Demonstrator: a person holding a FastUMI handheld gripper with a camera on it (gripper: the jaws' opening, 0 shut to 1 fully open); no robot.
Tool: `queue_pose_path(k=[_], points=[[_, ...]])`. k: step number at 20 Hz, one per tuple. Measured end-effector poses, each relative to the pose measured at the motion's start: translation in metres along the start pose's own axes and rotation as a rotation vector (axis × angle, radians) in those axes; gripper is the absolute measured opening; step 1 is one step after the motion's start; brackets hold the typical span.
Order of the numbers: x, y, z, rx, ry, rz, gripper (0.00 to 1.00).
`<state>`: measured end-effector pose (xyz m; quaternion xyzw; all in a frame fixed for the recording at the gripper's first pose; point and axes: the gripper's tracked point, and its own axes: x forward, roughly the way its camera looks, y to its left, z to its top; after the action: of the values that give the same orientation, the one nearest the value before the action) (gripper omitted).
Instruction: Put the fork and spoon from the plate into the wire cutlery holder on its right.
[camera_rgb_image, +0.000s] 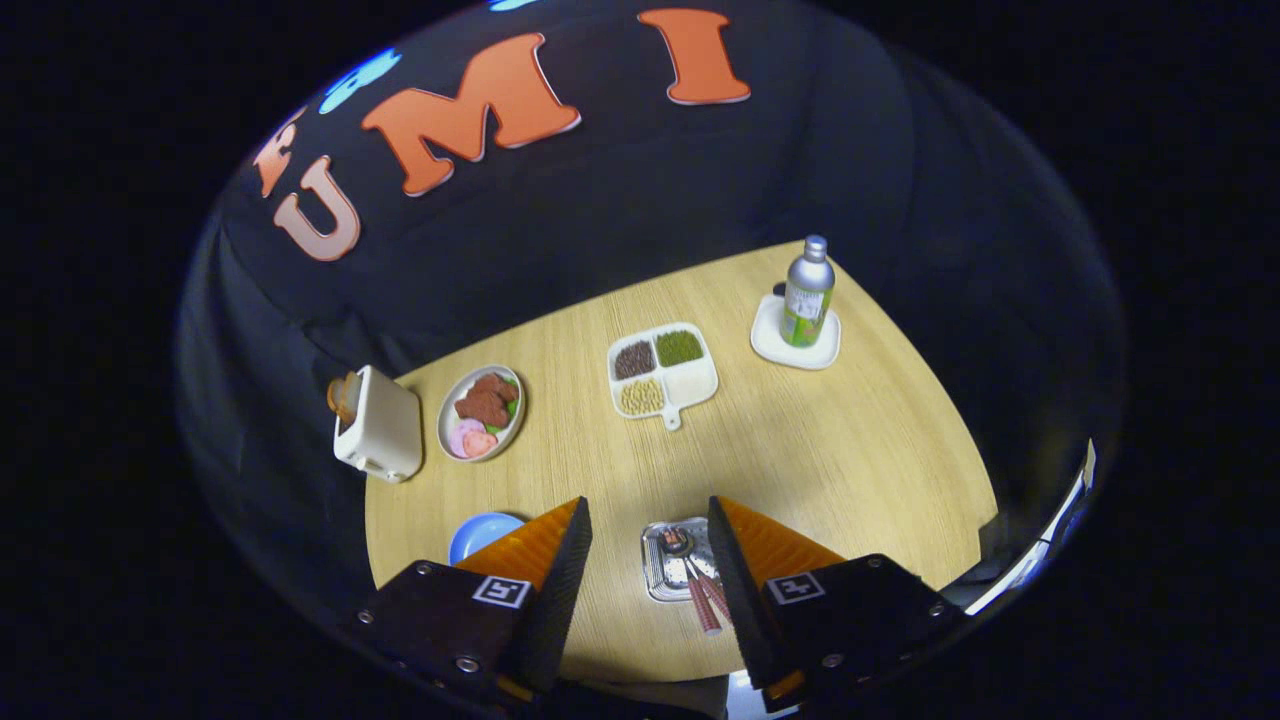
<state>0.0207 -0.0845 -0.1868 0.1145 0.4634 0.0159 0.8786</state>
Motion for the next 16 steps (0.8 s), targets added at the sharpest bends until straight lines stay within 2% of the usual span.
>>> queue_pose_path(k=[2,11,16], points=[[-0.014,0.004,0.026,-0.047,-0.144,0.003,0.77],[-0.101,0.021,0.114,-0.159,-0.653,-0.020,0.87],[-0.133,0.042,0.131,-0.233,-0.788,-0.010,0.88]])
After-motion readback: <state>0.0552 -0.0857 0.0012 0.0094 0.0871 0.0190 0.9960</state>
